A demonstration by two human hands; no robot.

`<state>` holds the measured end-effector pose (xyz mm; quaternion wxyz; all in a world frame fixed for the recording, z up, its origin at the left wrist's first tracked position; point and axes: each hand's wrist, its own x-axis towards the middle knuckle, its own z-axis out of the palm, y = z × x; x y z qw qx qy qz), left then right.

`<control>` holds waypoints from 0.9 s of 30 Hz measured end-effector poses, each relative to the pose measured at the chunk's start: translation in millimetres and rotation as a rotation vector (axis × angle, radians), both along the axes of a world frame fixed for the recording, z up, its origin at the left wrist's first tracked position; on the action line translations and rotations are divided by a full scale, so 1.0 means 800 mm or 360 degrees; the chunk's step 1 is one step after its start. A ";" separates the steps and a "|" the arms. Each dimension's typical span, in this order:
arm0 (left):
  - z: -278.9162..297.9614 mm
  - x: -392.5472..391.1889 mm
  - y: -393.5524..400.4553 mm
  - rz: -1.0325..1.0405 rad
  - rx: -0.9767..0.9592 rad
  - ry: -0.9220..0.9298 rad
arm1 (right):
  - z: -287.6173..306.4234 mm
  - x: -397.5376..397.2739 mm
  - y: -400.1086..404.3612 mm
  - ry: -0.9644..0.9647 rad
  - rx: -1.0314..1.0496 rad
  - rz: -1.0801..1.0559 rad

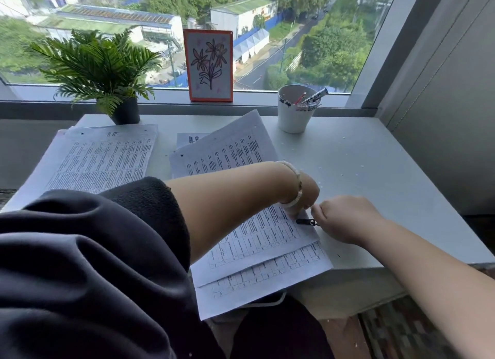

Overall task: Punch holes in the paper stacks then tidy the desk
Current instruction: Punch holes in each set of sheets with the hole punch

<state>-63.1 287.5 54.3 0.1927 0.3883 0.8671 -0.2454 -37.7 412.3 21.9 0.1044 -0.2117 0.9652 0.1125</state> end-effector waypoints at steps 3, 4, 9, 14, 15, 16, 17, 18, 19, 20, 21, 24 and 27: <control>-0.005 -0.006 0.004 0.0041 0.0024 -0.0006 | 0.001 -0.001 -0.003 0.0022 0.0002 0.0025; -0.006 -0.009 0.005 0.0063 0.0034 -0.0018 | 0.001 -0.001 -0.004 0.0031 0.0002 0.0029; -0.016 -0.018 0.008 0.0068 0.0046 -0.0026 | -0.003 0.006 -0.002 0.0081 0.0009 0.0019; -0.018 -0.014 0.014 0.0013 0.0006 -0.0063 | 0.006 0.006 -0.004 -0.0118 0.0035 -0.0117; -0.018 -0.014 0.013 -0.0033 0.0003 -0.0049 | 0.009 0.007 -0.006 -0.0192 0.0025 -0.0182; -0.018 -0.012 0.012 -0.0068 -0.0002 -0.0036 | 0.012 0.007 -0.007 -0.0246 0.0006 -0.0239; -0.017 -0.011 0.011 -0.0088 -0.0013 -0.0014 | 0.014 0.008 -0.009 -0.0281 -0.0016 -0.0283; -0.015 -0.010 0.010 -0.0078 -0.0013 -0.0003 | 0.016 0.008 -0.010 -0.0294 -0.0030 -0.0308; -0.012 -0.008 0.009 -0.0037 0.0018 0.0001 | 0.018 0.009 -0.011 -0.0303 -0.0037 -0.0326; -0.010 -0.005 0.008 0.0002 0.0013 0.0000 | 0.021 0.011 -0.012 -0.0306 -0.0039 -0.0341; -0.005 -0.002 0.006 0.0037 0.0025 0.0003 | 0.023 0.013 -0.014 -0.0309 -0.0039 -0.0356; 0.005 0.008 -0.002 0.0177 0.0089 0.0029 | 0.031 0.019 -0.018 -0.0319 -0.0031 -0.0362; 0.019 0.016 -0.011 0.0250 0.0070 0.0019 | 0.038 0.018 0.003 -0.0501 -0.0333 -0.0525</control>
